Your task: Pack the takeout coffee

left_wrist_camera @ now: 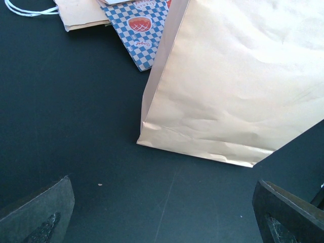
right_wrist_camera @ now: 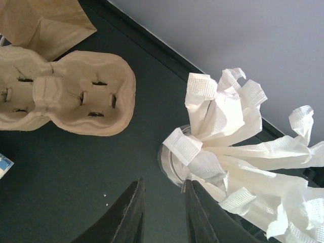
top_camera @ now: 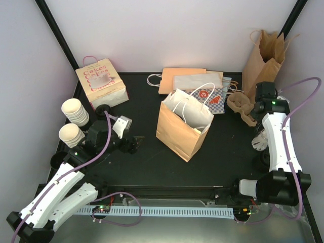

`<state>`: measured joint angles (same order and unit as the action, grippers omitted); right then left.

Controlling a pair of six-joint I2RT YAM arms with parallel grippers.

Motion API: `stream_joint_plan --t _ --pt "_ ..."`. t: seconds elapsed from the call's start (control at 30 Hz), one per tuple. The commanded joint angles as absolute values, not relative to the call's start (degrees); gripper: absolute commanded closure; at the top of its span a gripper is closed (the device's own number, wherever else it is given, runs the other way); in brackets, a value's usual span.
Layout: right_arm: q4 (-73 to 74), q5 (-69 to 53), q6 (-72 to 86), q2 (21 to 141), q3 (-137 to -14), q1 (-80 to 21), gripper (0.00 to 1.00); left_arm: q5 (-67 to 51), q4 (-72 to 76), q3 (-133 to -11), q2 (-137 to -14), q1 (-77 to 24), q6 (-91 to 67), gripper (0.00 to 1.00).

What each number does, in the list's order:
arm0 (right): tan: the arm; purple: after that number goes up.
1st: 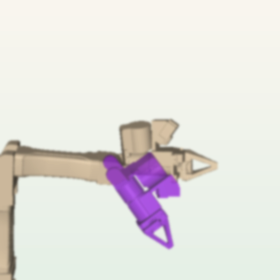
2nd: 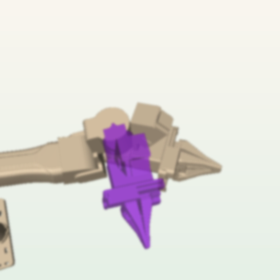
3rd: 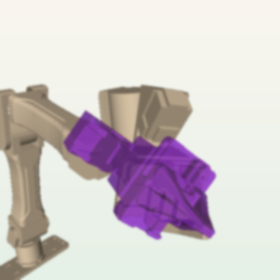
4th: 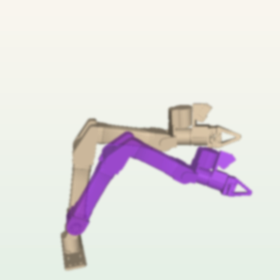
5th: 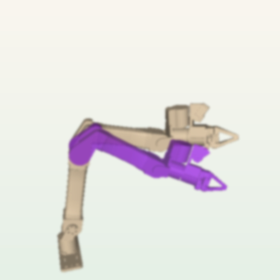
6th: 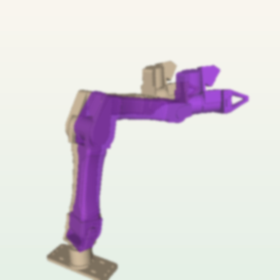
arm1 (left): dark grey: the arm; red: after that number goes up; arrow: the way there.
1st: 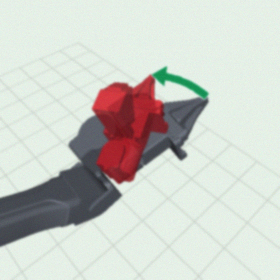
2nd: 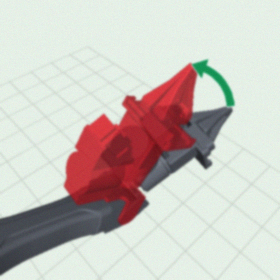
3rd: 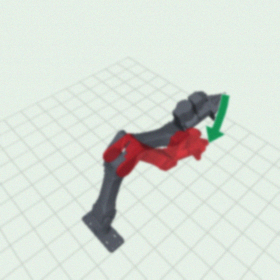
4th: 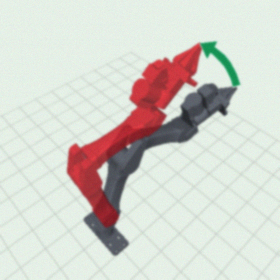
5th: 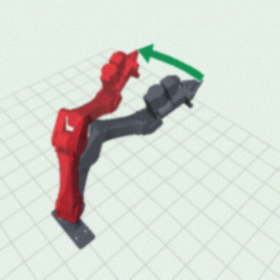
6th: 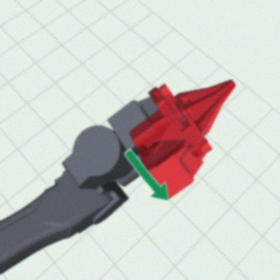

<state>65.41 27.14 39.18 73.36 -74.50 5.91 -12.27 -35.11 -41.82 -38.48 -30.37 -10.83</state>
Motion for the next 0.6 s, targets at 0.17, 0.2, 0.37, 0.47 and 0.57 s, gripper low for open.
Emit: stream_joint_plan --t 0.17,0.2,0.37,0.47,0.57 --pt "64.82 32.09 42.0 73.32 -73.57 6.31 0.73 -13.0 -33.79 -41.63 -37.97 -30.01 -10.11 0.01" --pt "64.8 32.34 42.01 73.32 -73.5 6.33 0.73 -12.96 -33.81 -41.66 -37.97 -29.98 -10.11 0.01" --pt "64.91 33.05 42.27 73.22 -73.18 6.34 0.75 -13.05 -33.83 -41.57 -37.97 -29.97 -10.09 0.01" --pt "64.86 33.82 42.42 73.13 -72.95 6.41 0.79 -13.03 -33.82 -41.61 -37.97 -29.99 -10.11 0.01" --pt "64.77 33.84 42.51 73.38 -72.93 6.34 0.85 -13.0 -33.82 -41.54 -37.9 -29.9 -10.1 0.01"
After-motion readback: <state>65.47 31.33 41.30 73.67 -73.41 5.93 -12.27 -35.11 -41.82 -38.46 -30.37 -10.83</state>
